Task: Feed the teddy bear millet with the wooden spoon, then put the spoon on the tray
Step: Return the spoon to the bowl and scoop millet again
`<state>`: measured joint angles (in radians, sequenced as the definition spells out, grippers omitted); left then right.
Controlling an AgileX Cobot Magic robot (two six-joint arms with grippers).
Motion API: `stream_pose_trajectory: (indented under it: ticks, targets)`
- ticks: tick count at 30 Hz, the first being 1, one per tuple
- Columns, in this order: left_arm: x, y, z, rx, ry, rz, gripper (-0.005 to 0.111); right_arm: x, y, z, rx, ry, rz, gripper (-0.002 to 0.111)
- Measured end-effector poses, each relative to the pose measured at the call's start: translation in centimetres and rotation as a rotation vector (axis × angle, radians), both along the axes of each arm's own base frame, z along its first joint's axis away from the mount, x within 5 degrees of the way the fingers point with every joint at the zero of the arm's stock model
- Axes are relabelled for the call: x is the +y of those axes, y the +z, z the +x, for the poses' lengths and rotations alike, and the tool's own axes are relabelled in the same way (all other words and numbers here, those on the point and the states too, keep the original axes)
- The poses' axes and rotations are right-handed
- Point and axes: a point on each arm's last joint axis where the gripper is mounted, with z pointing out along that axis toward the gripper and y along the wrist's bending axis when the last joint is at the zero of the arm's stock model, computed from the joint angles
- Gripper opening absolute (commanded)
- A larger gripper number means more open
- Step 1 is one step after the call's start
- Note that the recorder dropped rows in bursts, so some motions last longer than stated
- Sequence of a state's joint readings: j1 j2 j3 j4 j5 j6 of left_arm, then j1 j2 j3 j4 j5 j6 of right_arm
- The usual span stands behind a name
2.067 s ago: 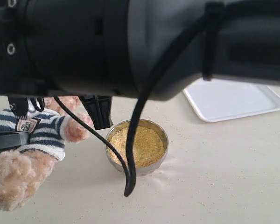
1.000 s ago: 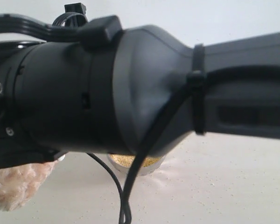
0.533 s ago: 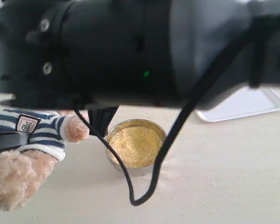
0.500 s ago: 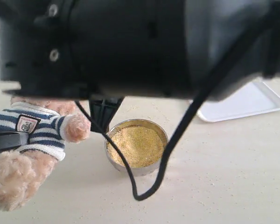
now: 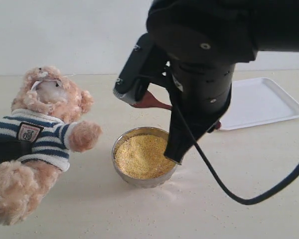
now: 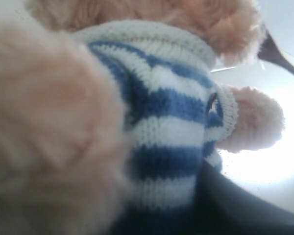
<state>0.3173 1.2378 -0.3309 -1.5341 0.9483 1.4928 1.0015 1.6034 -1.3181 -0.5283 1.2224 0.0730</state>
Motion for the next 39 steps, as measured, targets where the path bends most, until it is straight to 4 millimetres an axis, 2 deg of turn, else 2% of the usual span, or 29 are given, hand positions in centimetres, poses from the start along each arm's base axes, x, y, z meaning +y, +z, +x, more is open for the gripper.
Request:
stream_pose_trajectory:
  ticks: [3,7,10,18,27,39]
  targets:
    - [0.0,0.0,0.0,0.000,0.000,0.000,0.005,-1.1,-0.7,0.8,0.083,-0.027,0.009,0.000]
    - [0.0,0.0,0.0,0.000,0.000,0.000,0.005,-2.4,-0.7,2.1,0.099,-0.036,-0.007,0.000]
    - [0.0,0.0,0.0,0.000,0.000,0.000,0.005,-2.4,-1.1,2.3,0.112,-0.017,-0.028,0.000]
    - [0.0,0.0,0.0,0.000,0.000,0.000,0.005,-0.6,-3.5,2.2,0.139,0.049,-0.119,0.000]
    - [0.0,0.0,0.0,0.000,0.000,0.000,0.005,2.2,-6.0,1.8,0.040,0.158,-0.290,0.000]
    - [0.0,0.0,0.0,0.000,0.000,0.000,0.005,3.0,-7.4,2.7,-0.070,0.199,-0.409,0.000]
